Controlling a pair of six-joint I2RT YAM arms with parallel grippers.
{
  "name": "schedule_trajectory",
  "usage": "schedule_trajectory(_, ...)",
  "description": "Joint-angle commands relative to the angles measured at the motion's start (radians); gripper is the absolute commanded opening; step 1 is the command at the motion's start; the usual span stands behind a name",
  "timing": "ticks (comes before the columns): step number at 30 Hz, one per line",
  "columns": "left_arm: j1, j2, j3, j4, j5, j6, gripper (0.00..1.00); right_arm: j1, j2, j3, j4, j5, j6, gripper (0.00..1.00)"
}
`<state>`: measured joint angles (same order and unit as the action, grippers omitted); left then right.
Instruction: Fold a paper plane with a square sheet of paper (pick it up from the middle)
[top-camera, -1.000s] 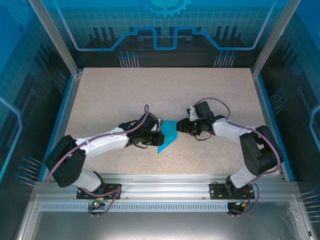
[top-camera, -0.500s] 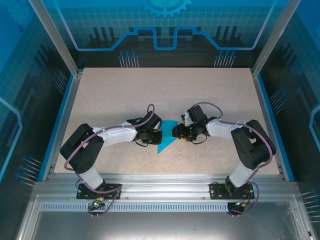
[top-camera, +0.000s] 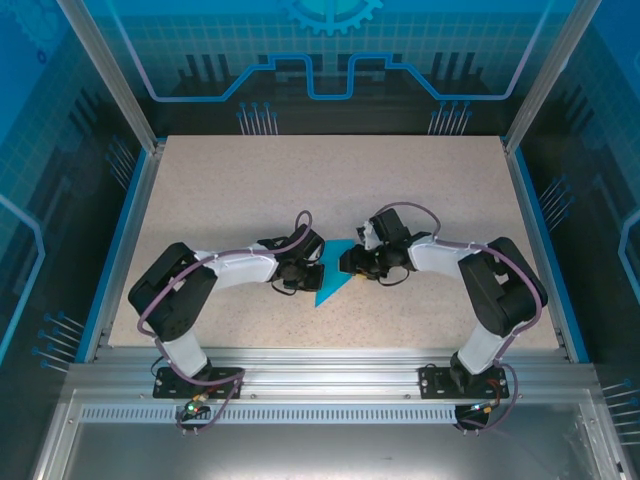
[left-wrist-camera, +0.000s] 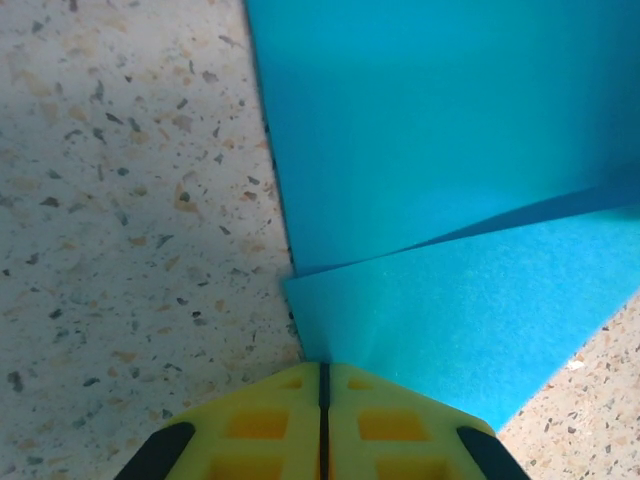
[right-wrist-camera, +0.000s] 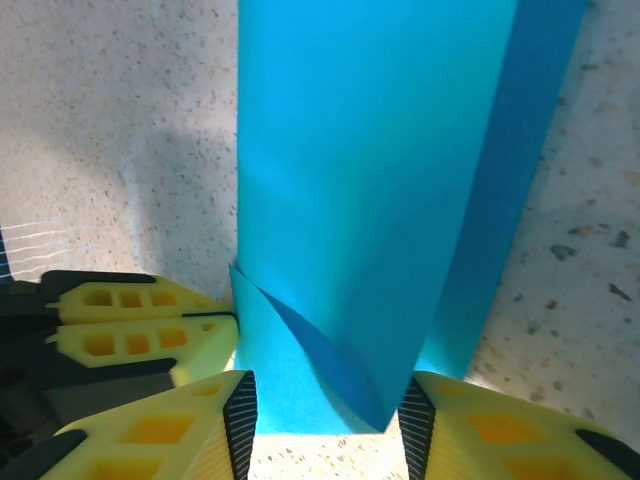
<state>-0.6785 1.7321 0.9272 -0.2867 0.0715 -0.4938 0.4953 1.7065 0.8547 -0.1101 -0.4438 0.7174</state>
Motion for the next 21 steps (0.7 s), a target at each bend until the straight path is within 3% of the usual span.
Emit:
schedule_trajectory(1,0.006,0.014,0.012,0.009,0.010,0.017,0.10,0.017,0.025,0.018,0.004,-0.039,0.004,0.42)
schedule_trajectory(21,0.007,-0.011,0.021,0.005,0.016,0.009,0.11,0.052,0.091,0.136,-0.163,-0.005,-0.147,0.37)
